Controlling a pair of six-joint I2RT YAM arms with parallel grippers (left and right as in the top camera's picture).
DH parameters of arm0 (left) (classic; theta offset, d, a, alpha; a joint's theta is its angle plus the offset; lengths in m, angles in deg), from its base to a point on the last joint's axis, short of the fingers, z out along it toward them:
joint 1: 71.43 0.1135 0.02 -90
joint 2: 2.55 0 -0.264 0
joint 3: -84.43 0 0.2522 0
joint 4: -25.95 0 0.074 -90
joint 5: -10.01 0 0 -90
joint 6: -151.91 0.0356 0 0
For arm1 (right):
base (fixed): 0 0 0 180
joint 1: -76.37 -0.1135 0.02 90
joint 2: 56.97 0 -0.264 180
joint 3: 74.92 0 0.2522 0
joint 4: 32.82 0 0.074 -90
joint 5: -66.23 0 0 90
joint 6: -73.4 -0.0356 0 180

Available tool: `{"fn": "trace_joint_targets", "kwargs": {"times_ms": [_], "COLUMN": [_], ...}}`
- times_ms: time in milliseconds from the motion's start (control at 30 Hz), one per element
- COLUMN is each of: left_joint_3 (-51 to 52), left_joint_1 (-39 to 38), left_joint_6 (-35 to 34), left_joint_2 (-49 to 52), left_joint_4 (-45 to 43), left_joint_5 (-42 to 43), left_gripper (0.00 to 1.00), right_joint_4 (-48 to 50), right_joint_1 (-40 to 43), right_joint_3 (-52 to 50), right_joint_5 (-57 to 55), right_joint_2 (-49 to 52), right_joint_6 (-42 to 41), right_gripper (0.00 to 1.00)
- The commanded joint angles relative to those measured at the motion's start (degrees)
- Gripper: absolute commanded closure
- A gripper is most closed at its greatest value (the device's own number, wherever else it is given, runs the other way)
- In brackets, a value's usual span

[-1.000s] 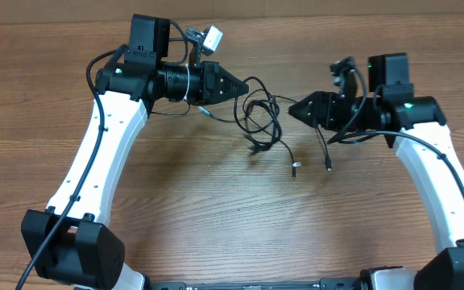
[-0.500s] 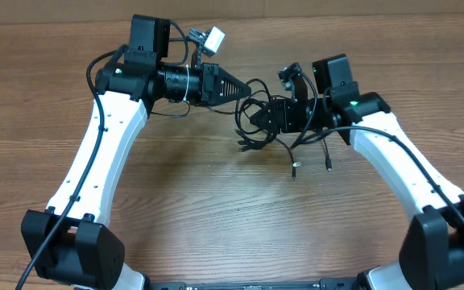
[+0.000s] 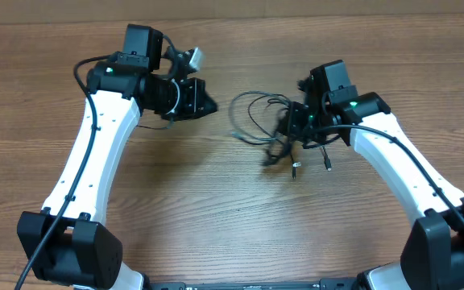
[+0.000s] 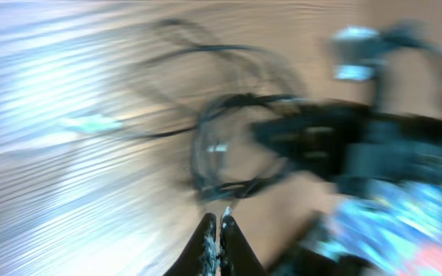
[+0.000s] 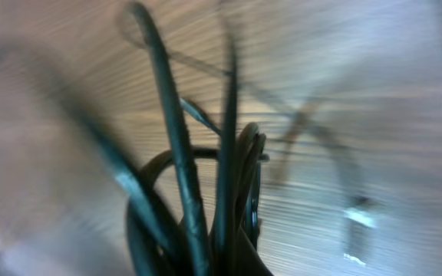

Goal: Untangle cables

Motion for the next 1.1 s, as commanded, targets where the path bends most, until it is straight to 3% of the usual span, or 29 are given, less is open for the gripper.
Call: {"fn": "trace_joint_targets", "kwargs": {"times_ms": [0, 167, 300, 367, 433, 467, 500, 533, 633, 833, 1067], "left_joint_3": [-1.5, -1.5, -1.5, -1.5, -1.5, -1.5, -1.5, -1.5, -1.4, -1.4, -1.3], "left_joint_1": [1.1, 0.9, 0.2, -0.4, -0.9, -1.2, -1.7, -2.1, -3.7, -9.3, -18.3], "left_joint_6": [1.7, 0.7, 0.7, 0.7, 1.6, 2.5, 4.1, 4.8, 5.2, 5.2, 1.5], "left_joint_2": [-1.4, -1.4, -1.4, -1.4, -1.4, -1.4, -1.4, -1.4, -1.4, -1.3, -0.7], "left_joint_4": [1.9, 4.2, 4.6, 4.2, 3.8, 3.6, 3.4, 3.4, 3.4, 2.6, 0.7], "left_joint_5": [-21.7, -34.5, -33.8, -31.3, -27.7, -25.2, -21.1, -19.0, -15.4, -11.6, -8.8], "left_gripper": [0.96, 0.96, 0.96, 0.96, 0.94, 0.92, 0.89, 0.87, 0.85, 0.85, 0.8], "right_joint_4": [-4.3, -14.3, -16.8, -16.7, -16.5, -16.5, -16.2, -16.0, -15.6, -15.7, -15.3], "right_joint_1": [1.0, 0.9, -1.3, -3.5, -5.4, -6.1, -7.0, -7.3, -7.1, -1.5, 11.7], "right_joint_3": [1.3, 3.0, 2.9, 2.9, 2.9, 2.9, 2.9, 2.9, 2.9, 4.0, 6.0], "right_joint_5": [-19.9, -30.7, -31.2, -31.6, -31.6, -31.4, -30.1, -29.1, -26.4, -21.1, -9.5], "right_joint_2": [-4.6, -5.3, -5.1, -5.1, -5.0, -5.0, -4.9, -4.9, -4.9, -4.9, -5.7], "right_joint_6": [-9.0, -14.8, -17.2, -17.6, -18.5, -18.7, -18.6, -18.5, -17.0, -12.5, -2.1], "right_gripper": [0.96, 0.96, 0.96, 0.89, 0.75, 0.63, 0.4, 0.29, 0.17, 0.12, 0.13]}}
